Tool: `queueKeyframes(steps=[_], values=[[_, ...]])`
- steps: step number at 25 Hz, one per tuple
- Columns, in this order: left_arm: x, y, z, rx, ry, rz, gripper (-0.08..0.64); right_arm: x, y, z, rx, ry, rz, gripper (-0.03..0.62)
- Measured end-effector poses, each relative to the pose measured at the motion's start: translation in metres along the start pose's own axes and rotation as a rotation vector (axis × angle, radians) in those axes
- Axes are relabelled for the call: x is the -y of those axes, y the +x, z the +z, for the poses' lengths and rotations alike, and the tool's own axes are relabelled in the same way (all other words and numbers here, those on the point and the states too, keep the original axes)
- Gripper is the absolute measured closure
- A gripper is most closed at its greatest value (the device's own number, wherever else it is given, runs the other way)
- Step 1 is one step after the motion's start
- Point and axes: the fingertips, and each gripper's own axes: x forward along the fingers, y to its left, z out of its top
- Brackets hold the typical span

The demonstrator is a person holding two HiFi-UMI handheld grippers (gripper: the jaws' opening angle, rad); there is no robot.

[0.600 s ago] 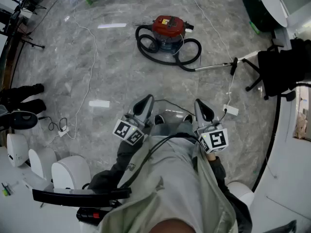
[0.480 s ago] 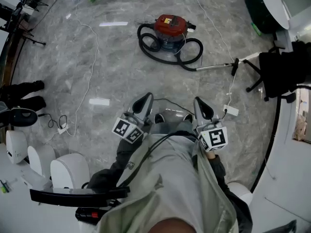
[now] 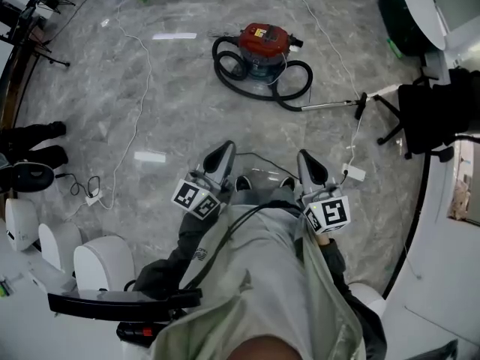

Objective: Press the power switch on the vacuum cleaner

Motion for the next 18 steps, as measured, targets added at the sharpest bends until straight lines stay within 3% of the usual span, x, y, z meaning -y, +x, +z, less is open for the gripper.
queueKeyframes(steps=[4,12,18], values=[[0.001,0.002,0.000,0.001,-0.002,-0.011,0.555,0.002,-0.007,0.001,0.017,-0.011,-0.023,0.591],[-0.001,0.004,0.003,0.008,0.001,-0.017,0.555,-0.001,-0.006,0.005,0.008,-0.153,-0.020,0.591],[-0.013,0.008,0.005,0.004,-0.004,0.021,0.555,0.013,0.011,-0.007,-0.027,-0.166,-0.025,0.591]])
